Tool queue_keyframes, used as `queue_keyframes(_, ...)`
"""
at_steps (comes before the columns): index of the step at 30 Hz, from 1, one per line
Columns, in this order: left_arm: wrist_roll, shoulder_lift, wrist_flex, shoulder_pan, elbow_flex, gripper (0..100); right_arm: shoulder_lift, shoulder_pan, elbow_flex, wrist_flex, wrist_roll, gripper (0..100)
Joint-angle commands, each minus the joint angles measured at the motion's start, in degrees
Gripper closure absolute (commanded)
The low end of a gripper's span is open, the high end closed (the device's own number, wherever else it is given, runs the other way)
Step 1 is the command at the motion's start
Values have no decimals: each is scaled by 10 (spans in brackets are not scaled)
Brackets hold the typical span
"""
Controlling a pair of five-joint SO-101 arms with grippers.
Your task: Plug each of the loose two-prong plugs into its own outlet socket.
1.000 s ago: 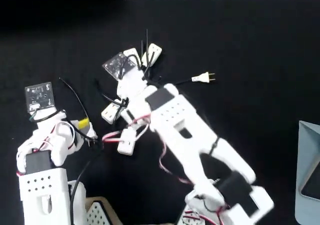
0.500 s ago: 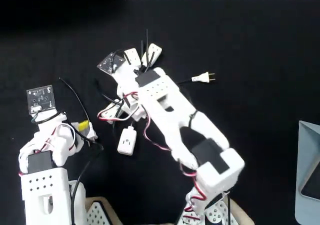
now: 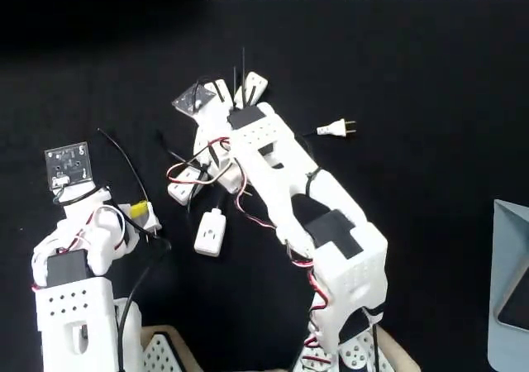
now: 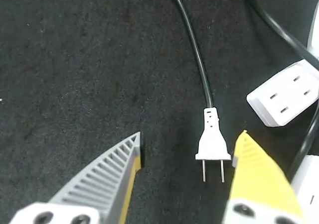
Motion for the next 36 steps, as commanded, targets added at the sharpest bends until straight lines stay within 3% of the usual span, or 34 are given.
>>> queue_keyframes(1,-5,-5,-11,-4,-6,705,1,-18,-25,46,4,850)
queue_keyframes(14,-5,-5,-11,-4,-6,705,-7,-26,-49,67,-1,847)
queue_keyframes(23,-5,-5,-11,-5,-6,705,-116,-76,15,62,-1,846)
queue_keyframes(32,-5,-5,-11,-5,-6,705,-116,-76,133,-72,-2,849)
queue_keyframes(36,-5,-5,-11,-5,-5,705,-90,-43,131,-98,-2,849)
